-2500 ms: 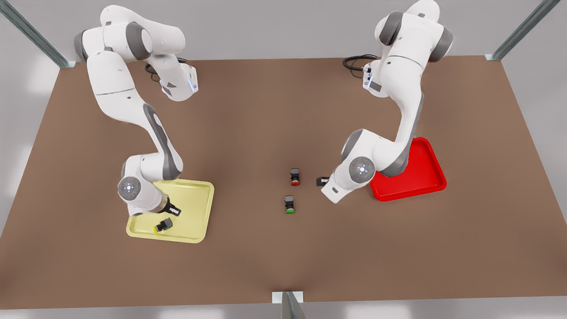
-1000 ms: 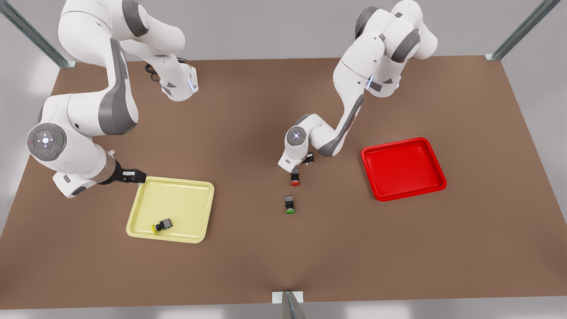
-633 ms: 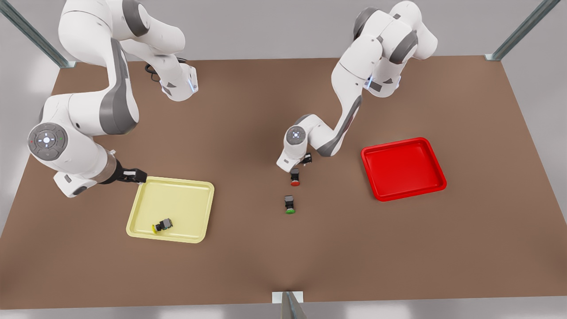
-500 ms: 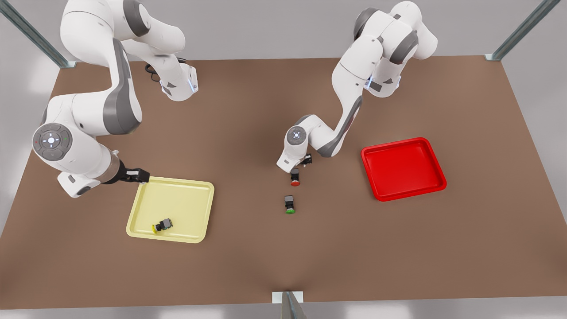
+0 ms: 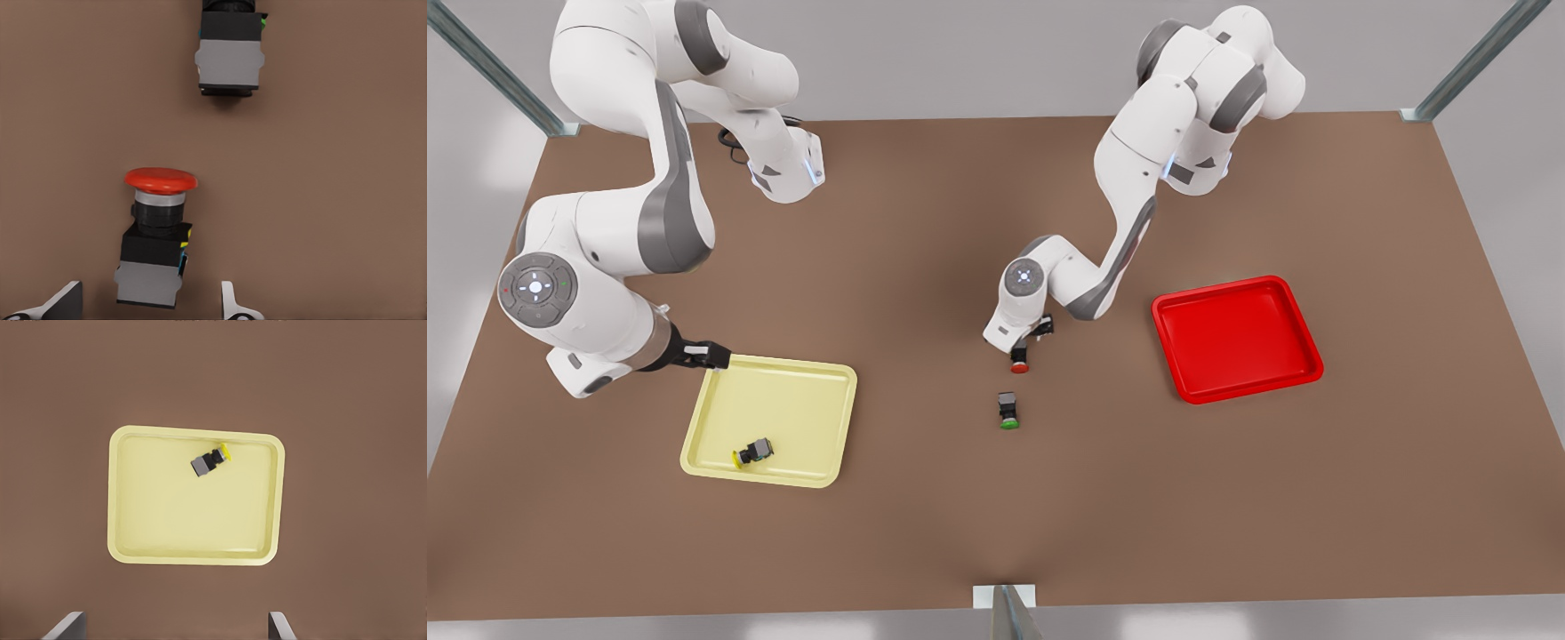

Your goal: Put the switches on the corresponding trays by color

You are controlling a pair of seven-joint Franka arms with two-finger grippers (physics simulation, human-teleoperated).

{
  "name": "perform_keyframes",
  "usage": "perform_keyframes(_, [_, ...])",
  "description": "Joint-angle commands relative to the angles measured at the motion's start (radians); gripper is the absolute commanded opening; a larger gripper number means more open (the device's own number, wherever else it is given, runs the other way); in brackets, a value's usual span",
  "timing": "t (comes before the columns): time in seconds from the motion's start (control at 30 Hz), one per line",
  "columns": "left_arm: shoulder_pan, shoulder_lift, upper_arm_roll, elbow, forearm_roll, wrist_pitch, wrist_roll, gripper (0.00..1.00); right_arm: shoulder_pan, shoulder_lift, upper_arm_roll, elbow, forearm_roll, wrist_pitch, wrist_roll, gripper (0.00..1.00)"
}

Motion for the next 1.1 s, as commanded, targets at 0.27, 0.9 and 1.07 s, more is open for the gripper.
perform_keyframes(0.27, [0.009, -0.005, 0.003, -0.002, 0.006, -0.002, 0.002, 1.00, 0.002, -0.002, 0.000, -0.006, 0.000, 0.002, 0.000, 1.00])
perform_keyframes(0.9, [0.003, 0.008, 0.015, 0.020, 0.004, 0.000, 0.002, 0.76, 0.002, -0.002, 0.000, -0.006, 0.000, 0.002, 0.002, 1.00])
perform_keyframes(1.07, [0.006, 0.006, 0.015, 0.020, 0.004, 0.000, 0.005, 0.75, 0.003, -0.002, 0.000, -0.006, 0.000, 0.002, 0.002, 1.00])
